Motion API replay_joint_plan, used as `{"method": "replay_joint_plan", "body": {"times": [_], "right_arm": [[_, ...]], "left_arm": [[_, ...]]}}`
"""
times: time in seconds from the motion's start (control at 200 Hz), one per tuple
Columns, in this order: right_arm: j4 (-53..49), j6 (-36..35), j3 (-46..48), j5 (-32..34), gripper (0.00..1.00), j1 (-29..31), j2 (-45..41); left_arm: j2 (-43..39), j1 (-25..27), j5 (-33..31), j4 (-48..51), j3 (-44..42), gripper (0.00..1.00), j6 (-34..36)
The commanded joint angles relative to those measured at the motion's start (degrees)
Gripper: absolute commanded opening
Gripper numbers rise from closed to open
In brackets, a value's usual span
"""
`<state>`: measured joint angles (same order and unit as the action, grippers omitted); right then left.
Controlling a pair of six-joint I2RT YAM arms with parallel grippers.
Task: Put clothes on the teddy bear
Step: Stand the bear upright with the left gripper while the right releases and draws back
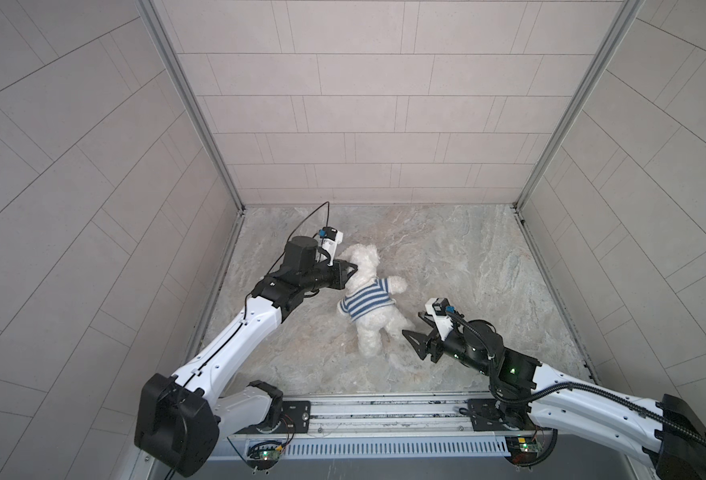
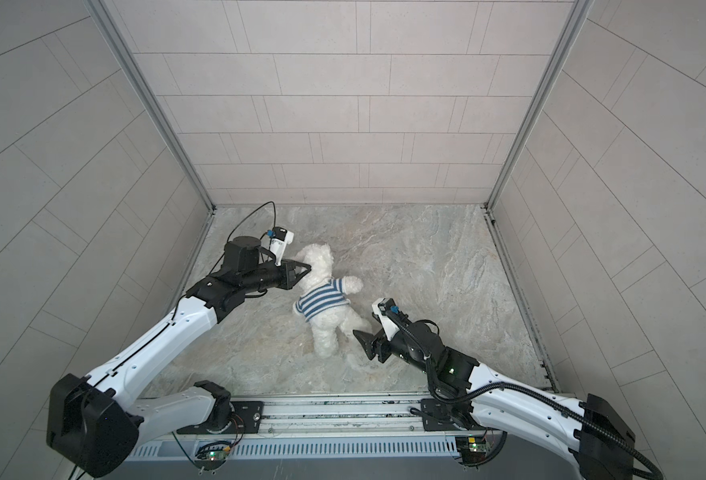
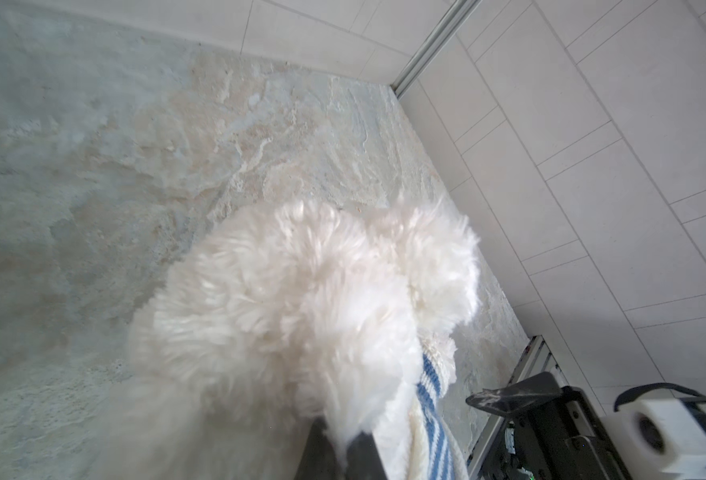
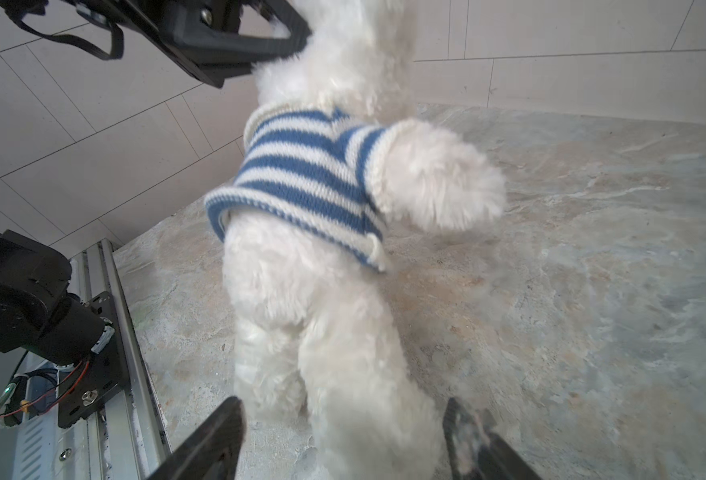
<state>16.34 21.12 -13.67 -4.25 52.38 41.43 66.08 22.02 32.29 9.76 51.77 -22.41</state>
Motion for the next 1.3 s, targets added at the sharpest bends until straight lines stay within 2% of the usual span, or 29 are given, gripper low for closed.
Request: {"method": "replay_joint_plan", "body": {"times": [0.0,0.265,0.721,0.786,0.891,0.981,1.292], "right_arm": [[5.86,2.08,0.22,-4.01,0.79,-0.76,1.75],[14.75,1.73,-1.93,-7.83,0.80,-1.93,12.04],[24.10,0.44,-2.64,-9.38,0.76,-1.93,20.44],[23.94,0.24,-2.89,-9.01,0.71,-1.93,20.70],[23.97,-0.03,-3.02,-8.60,0.50,-1.93,20.49],[23.49,-0.16,-3.01,-7.90,0.38,-1.93,20.08],[18.74,-1.76,-2.76,-2.62,0.10,-1.93,15.88]], "left_arm": [[-2.01,-0.40,6.22,-7.23,-0.99,0.00,-0.92],[-3.89,-0.40,12.18,-15.91,-3.87,0.00,-4.73],[-5.35,-0.40,14.12,-19.93,-3.86,0.00,-7.73],[-5.27,-0.40,14.03,-20.08,-3.89,0.00,-7.99],[-4.92,-0.40,13.51,-20.10,-3.97,0.00,-8.16],[-4.80,-0.44,13.32,-20.81,-4.21,0.00,-8.72],[-4.74,-0.36,11.92,-20.85,-4.90,0.00,-8.57]]}}
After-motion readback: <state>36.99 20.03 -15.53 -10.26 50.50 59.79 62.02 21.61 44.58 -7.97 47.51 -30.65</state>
